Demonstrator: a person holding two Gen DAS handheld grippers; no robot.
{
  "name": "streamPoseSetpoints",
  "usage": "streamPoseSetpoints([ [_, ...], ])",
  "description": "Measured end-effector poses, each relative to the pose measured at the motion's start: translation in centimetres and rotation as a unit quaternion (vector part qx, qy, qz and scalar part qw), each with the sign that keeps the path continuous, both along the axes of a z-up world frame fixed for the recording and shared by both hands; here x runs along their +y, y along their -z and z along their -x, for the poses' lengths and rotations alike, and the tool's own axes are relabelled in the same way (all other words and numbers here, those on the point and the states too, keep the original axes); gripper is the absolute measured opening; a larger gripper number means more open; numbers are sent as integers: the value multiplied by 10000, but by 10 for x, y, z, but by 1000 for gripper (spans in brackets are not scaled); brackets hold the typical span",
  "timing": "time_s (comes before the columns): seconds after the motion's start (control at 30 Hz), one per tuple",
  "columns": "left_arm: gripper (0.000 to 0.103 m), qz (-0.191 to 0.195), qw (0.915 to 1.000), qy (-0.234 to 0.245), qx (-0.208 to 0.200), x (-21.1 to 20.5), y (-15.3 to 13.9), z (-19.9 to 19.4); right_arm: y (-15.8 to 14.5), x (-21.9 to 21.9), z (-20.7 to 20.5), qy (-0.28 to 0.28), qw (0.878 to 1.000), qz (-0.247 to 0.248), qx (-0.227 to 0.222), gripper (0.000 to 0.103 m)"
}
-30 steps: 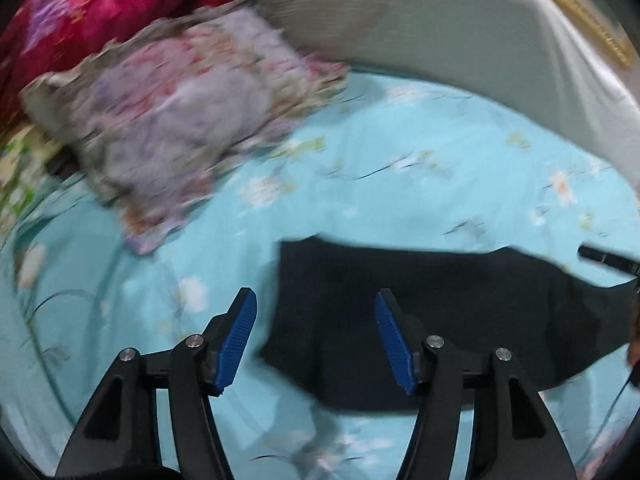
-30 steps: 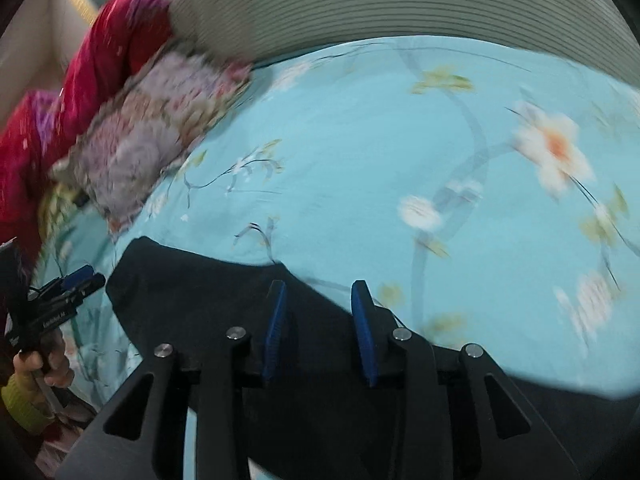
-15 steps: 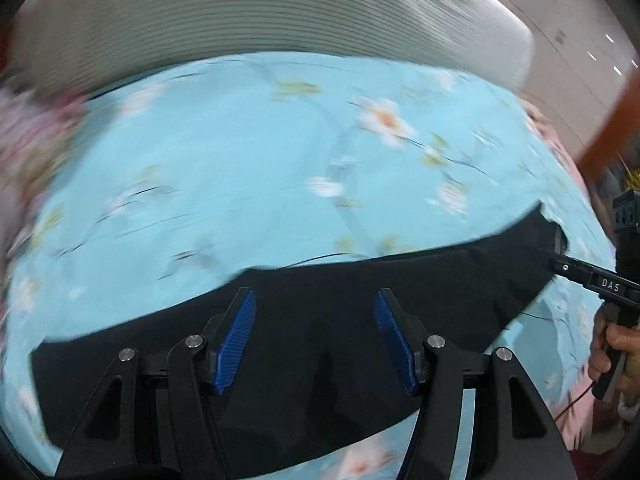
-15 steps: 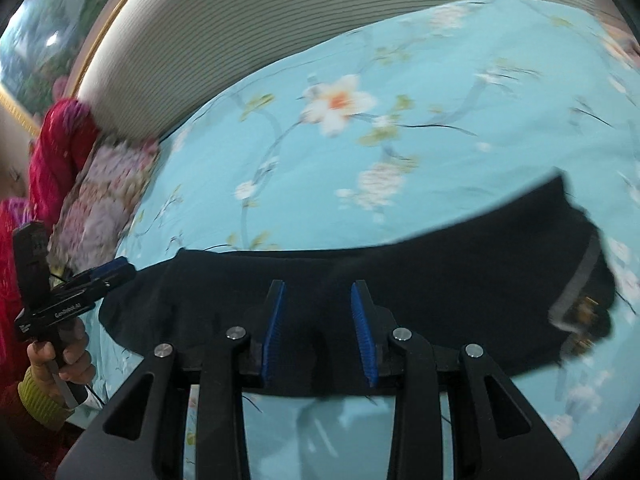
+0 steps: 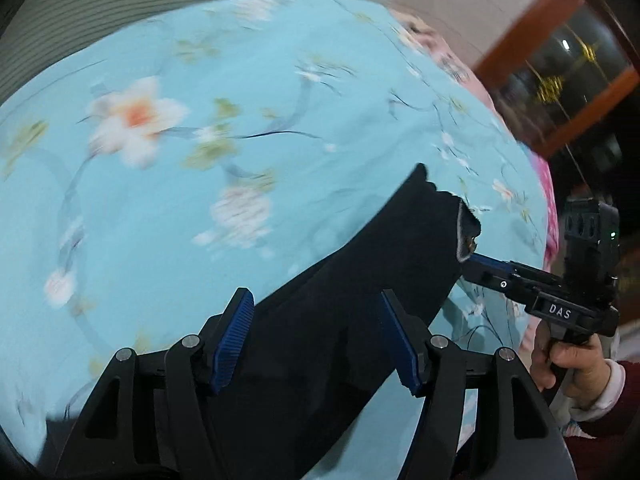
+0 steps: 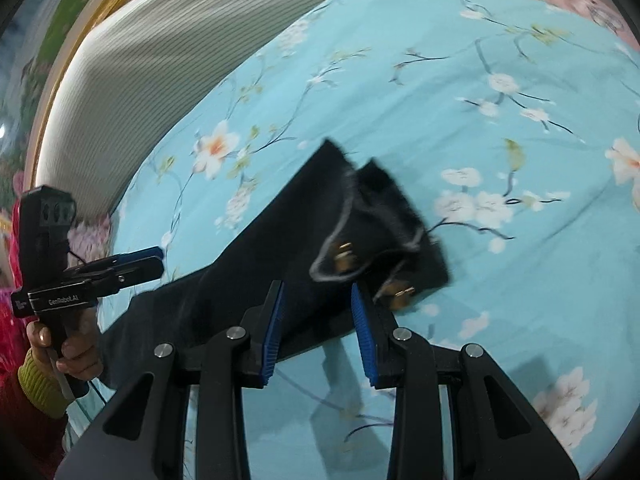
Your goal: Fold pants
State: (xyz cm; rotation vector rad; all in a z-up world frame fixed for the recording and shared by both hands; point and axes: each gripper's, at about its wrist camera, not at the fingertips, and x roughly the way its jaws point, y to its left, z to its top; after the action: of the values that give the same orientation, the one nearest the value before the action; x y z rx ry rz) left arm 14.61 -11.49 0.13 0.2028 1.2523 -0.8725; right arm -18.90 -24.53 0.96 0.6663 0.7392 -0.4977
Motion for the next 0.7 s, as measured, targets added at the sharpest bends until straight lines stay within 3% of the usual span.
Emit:
streamPoseSetpoints([
  [0.13,65,-173,9988,434,150,-50,16,-7,3,-14,1,68,9998,-121,-134,35],
  [0.37,65,-328,9952,808,439,-99,44,-17,11,-28,0,82,9987,-392,-309,35],
  [0.43,57,-316,9944,895,469,-110,48,-19,11,-29,1,28,9986,-387,-352,35],
  [0.5,34,-259,9934,1008,488,-119,50,-17,10,-29,0,-41,9987,-340,-374,35],
  [0.53,30,-224,9927,1078,482,-122,49,-15,9,-29,-1,-57,9987,-333,-379,33],
  [0.57,25,-225,9924,1149,377,-125,47,-12,9,-29,-1,-86,9986,-319,-402,28],
  [0.6,12,-223,9920,1209,271,-126,44,-10,8,-29,-2,-119,9987,-301,-405,15],
  [0.63,8,-215,9913,1294,130,-130,39,-7,7,-29,-2,-137,9987,-284,-405,9],
  [0.7,6,-154,9902,1386,-18,-132,26,-1,0,-27,-1,-213,9982,-224,-511,9],
])
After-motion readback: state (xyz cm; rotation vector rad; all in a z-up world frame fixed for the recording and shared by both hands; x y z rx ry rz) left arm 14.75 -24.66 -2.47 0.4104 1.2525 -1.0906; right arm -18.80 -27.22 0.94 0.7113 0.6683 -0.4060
